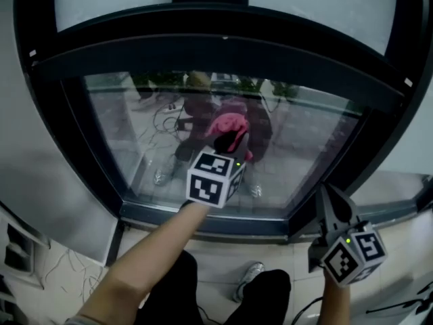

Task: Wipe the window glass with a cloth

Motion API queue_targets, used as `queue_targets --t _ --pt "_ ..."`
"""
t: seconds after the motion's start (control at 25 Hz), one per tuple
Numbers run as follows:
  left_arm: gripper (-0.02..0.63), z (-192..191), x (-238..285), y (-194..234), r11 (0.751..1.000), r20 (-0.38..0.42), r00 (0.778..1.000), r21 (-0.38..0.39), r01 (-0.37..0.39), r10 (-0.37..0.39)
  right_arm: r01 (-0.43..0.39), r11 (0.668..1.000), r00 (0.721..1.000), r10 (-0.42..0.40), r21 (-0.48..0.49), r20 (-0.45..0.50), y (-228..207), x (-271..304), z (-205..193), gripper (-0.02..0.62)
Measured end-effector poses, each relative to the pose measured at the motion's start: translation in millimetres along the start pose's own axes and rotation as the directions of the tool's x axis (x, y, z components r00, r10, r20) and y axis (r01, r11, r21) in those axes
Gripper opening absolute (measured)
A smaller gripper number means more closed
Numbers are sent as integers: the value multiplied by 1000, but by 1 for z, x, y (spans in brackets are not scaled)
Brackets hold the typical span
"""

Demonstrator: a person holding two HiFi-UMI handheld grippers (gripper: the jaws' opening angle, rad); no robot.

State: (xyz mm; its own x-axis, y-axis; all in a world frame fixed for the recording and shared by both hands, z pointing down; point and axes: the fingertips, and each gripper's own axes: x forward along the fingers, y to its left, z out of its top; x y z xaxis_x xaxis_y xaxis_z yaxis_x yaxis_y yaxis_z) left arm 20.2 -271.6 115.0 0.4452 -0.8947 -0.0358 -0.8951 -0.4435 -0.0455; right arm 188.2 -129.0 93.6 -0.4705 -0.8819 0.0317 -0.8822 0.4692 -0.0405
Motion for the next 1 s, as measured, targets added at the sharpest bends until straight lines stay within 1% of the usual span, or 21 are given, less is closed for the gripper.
queue_targets --t 0.28,0.52,0.72,1.0 --pt "57 8 40 -70 995 10 995 -20 95 -95 77 997 997 -77 1 -7 -37 -36 -6 8" --pt "57 9 67 -114 987 13 987 -15 159 -159 134 991 991 -134 14 -10 -66 -60 -10 8" --pt "57 14 88 -156 975 27 975 -18 221 -221 179 983 984 -178 29 -19 -91 -77 -18 8" --pt "57 12 118 -214 954 13 954 -17 299 -299 246 969 969 -244 39 -40 -122 -103 -26 8"
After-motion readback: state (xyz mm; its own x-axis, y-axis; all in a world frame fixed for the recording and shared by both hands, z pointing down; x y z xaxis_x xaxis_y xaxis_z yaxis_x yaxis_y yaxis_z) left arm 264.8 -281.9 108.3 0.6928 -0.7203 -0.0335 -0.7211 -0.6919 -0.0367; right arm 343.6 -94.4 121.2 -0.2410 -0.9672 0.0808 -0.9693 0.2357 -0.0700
